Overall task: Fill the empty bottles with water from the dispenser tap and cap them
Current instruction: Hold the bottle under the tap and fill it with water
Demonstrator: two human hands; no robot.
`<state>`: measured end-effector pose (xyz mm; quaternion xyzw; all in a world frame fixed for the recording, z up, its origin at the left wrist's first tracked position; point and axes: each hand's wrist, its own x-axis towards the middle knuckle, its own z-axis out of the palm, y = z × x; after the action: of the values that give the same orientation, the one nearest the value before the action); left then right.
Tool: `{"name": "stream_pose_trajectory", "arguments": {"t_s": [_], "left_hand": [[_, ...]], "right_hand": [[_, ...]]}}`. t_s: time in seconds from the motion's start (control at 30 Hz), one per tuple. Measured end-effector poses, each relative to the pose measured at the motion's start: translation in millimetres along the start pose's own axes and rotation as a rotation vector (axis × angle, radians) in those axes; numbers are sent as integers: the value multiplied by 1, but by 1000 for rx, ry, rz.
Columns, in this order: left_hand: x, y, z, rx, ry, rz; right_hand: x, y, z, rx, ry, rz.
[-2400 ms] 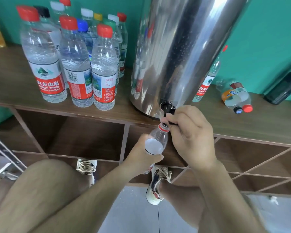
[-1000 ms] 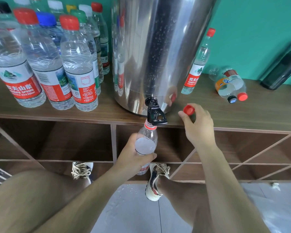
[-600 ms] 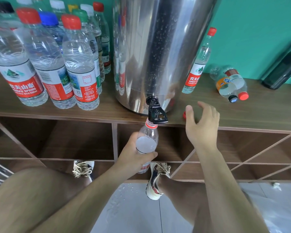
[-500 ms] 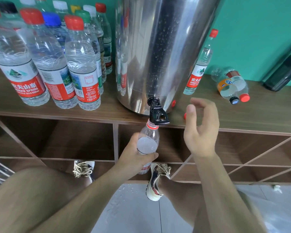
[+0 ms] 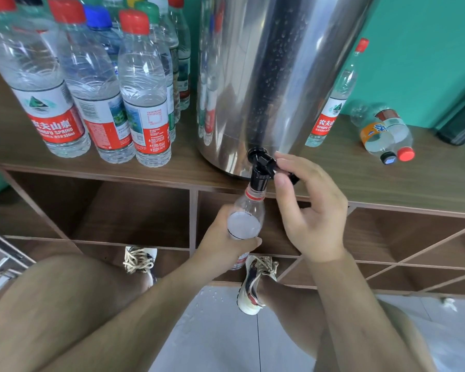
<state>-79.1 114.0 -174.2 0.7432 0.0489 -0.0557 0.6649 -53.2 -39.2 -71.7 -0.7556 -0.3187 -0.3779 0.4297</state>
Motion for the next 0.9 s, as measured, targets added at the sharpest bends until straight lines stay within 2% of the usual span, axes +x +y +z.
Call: {"name": "stream_pose_trajectory", "arguments": {"t_s": [0.23, 0.57, 0.9], "left_hand": [[-1, 2, 2, 9, 37, -20], [0, -1, 4, 40, 63, -56], [-1, -1, 4, 101, 85, -73]], "right_hand": [[-10, 7, -3, 13, -32, -10], [-15, 11, 1, -3, 6, -50], [-10, 9, -1, -144, 25, -150]]}}
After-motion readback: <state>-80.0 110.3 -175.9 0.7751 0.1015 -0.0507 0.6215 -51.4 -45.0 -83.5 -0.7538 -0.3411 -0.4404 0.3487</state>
